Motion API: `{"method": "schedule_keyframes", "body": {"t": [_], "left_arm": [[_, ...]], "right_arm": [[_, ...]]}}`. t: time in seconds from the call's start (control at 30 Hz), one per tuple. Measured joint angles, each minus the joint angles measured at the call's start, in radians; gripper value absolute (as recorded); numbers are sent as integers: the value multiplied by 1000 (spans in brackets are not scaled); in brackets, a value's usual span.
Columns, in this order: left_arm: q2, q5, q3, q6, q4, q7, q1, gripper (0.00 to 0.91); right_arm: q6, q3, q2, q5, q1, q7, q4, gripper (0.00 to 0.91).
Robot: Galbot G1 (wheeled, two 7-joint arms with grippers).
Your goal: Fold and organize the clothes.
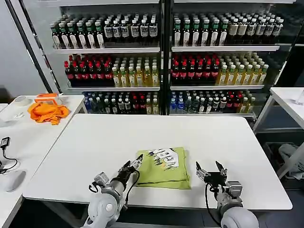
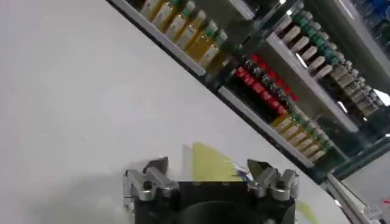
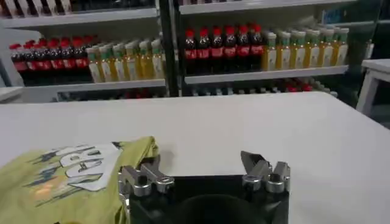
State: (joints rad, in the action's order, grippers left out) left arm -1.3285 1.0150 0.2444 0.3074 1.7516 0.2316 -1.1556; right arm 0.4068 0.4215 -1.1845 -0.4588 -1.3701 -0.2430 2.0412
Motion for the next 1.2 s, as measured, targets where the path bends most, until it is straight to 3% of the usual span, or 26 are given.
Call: {"method": "schedule_keyframes", "body": {"t": [0.43, 0.47, 0.5, 0.6, 0.63, 0.8, 1.2], "left_arm": [[1, 68, -46, 61, -12, -20, 22, 907], [2, 70, -49, 61, -15, -20, 26, 595], [4, 74, -54, 61, -18, -20, 31, 363], [9, 80, -65, 61, -23, -20, 45, 40], [10, 82, -68, 61, -24, -19, 48, 10], [12, 93, -77, 105, -25, -19, 56, 10], [22, 128, -57, 103, -4, -12, 67, 10]], "right_arm": [[1, 6, -2, -1, -8, -1, 5, 907], [1, 6, -2, -1, -9, -2, 6, 907], [1, 6, -3, -1, -10, -2, 7, 907], [2, 3, -6, 0, -12, -3, 9, 907], [2, 2, -6, 0, -13, -3, 9, 907], [2, 2, -5, 0, -13, -5, 13, 907], [3, 2, -3, 0, -21, -8, 21, 907]]}}
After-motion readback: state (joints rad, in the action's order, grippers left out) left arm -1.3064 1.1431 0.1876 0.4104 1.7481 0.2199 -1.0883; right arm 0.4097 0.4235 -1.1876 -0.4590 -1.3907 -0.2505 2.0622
